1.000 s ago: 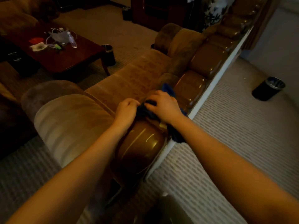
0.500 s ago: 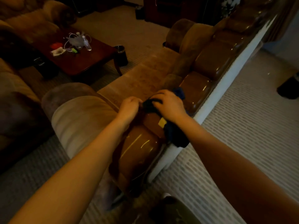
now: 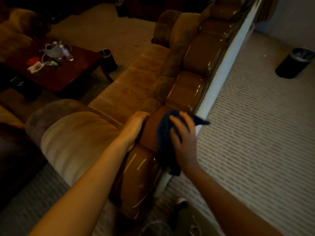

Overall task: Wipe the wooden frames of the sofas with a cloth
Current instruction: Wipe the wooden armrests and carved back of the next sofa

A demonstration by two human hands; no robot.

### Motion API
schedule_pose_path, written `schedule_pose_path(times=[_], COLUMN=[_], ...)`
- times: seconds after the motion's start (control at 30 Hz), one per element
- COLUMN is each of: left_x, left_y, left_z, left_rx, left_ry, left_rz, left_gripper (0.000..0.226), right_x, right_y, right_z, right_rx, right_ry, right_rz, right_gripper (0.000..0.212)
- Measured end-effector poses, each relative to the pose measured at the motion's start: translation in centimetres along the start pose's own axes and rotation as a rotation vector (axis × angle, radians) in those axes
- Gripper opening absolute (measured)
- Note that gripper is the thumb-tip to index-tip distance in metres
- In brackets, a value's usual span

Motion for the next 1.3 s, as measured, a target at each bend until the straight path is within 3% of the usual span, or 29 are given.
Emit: schedule_pose_path(times=[0.1,0.2,0.3,0.4,0.57,0.83,1.07,1.17,1.3], left_x=[0.3,0.3,1.1,0.9,0.7,0.2,2.1,2.7,3.5], left_y=[0.1,0.3,1.7,3.3,6.9,9.3,9.1,8.6,6.7], left_z=[-0.4,-0.6,-1.1,-1.5,-1.4,0.1,1.1,2.3,4.9], left_rx=[-0.046,-0.181,-0.400,-0.533,-0.455,-0.383,-0.315,-0.279,-0.259], left_ry=[0.018,0.080,0.182,0.321,0.341,0.313,0.257,0.240,0.169], left_rz=[0.009,-0.005,0.001,-0.126,-0.288,-0.402,-0.338,-0.300,-0.253], left_gripper=[0.020,0.026,0.024,0.024,0.031,0.032,0.033,0.033,0.033], right_x=[3.2,1.5,-2.5,-7.0,-10.8,-1.7,-5.4,-3.7,1.0], right_y=[0.6,0.1,-0.5,-2.0,-4.9,-5.0,-9.1,-8.4,-6.8], right_z=[1.3,-0.6,-5.2,-9.7,-12.9,-11.5,-14.3,-13.6,-12.0], right_rx=[0.055,0.081,-0.023,-0.297,-0.705,-1.017,-1.057,-1.012,-0.975], right_ry=[-0.218,-0.284,-0.095,0.107,0.099,-0.333,-0.064,-0.081,-0.127], right_rz=[0.103,0.138,0.095,-0.021,-0.039,-0.082,-0.171,-0.157,-0.277], right_gripper=[0.032,0.029,0.030,0.034,0.043,0.048,0.038,0.046,0.046])
Point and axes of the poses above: each hand's wrist, its own x-axis towards the middle knuckle, its own y-axis out of the back of the hand, z = x × y, the point moved 4 cm from there along x, towards the middle knuckle, and after that the axes turned 9 degrees about -x, right-handed, at the moved point
